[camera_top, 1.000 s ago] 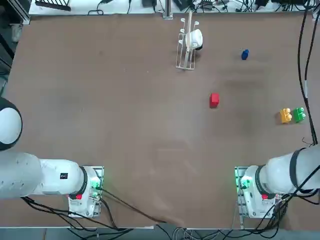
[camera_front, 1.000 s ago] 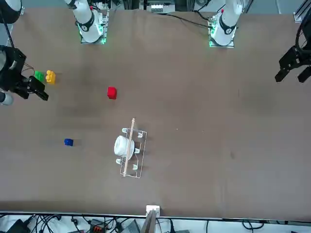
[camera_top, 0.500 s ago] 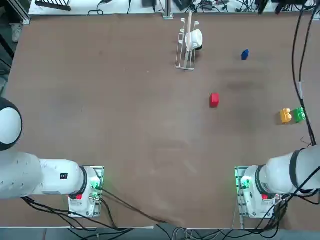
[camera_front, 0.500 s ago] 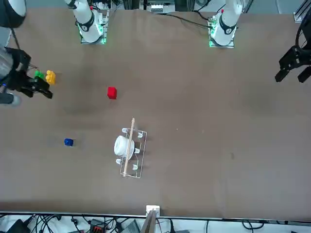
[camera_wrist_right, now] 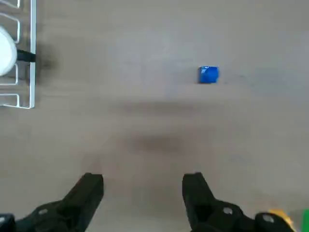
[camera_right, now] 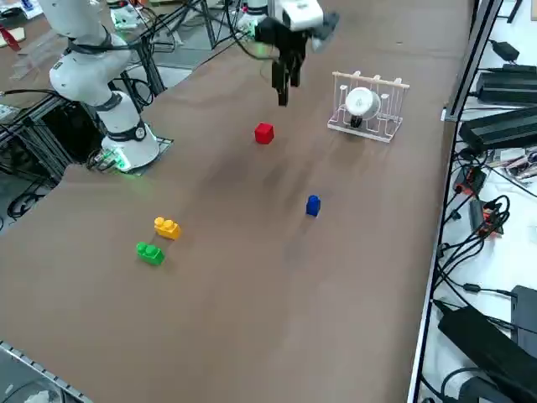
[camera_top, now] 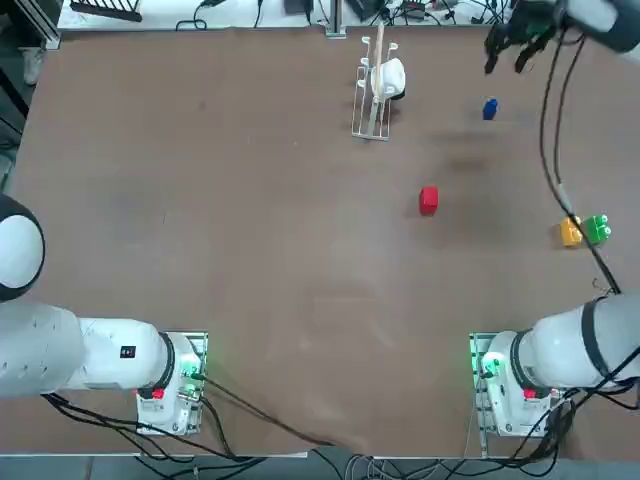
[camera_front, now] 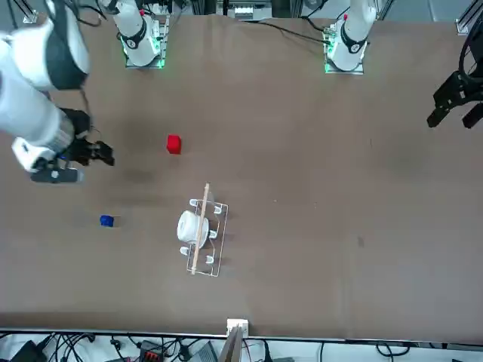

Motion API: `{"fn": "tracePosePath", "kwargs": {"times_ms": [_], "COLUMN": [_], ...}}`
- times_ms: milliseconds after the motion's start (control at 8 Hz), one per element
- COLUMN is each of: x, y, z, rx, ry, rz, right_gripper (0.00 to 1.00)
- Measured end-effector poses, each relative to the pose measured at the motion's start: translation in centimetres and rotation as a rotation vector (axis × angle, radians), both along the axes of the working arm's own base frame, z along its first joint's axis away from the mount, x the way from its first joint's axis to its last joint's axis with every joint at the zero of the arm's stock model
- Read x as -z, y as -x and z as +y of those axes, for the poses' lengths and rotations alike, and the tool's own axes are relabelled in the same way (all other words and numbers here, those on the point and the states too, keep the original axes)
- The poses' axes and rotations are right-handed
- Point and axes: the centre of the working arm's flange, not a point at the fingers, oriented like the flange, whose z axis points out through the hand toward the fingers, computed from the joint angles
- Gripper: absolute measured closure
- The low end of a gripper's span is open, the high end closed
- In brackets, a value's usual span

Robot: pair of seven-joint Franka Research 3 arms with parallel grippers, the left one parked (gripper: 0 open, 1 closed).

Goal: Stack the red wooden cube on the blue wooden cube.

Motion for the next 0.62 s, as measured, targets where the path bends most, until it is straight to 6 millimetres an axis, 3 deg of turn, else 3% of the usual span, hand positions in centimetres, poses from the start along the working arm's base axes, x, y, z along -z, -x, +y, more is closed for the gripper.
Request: {"fn": "tracePosePath", "kwargs": {"times_ms": [250, 625], "x": [6.1, 12.9], "y": [2.3, 7.6], "z": [3.8, 10.6], "rx": [0.028, 0.090], "ry": [-0.014, -0.045], "rz": [-0.036, -0.088], "right_gripper": [0.00, 0.00]}}
